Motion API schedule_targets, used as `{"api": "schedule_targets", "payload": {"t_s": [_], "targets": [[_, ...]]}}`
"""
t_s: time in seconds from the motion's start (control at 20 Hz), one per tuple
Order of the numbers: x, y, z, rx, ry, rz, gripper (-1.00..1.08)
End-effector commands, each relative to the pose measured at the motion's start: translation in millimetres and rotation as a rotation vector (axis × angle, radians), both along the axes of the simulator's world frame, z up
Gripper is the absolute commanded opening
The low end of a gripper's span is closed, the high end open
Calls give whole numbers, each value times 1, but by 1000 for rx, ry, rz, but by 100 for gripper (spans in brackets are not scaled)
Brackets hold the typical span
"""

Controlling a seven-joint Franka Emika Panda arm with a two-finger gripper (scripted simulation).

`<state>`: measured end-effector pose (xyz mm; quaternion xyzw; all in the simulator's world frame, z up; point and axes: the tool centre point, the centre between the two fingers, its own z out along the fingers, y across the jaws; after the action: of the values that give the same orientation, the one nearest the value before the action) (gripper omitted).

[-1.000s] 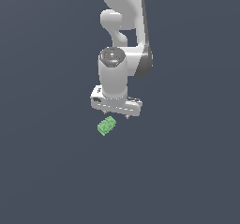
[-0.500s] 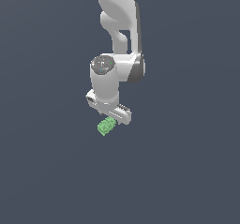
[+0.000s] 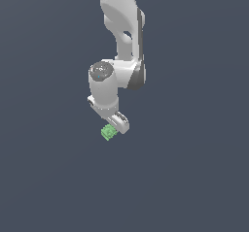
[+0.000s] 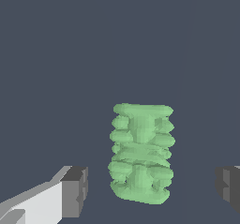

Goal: Pick up the object and move it to a goal position.

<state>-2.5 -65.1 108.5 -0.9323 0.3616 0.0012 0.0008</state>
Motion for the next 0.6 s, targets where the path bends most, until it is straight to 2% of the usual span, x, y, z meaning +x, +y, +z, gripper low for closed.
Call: {"api": "schedule_targets", "payload": {"t_s": [0.0,0.55], "targets": [[0,-3,-2,-2,-1,-27,100],[-1,-4,-16,-2,-1,-37,100]]}}
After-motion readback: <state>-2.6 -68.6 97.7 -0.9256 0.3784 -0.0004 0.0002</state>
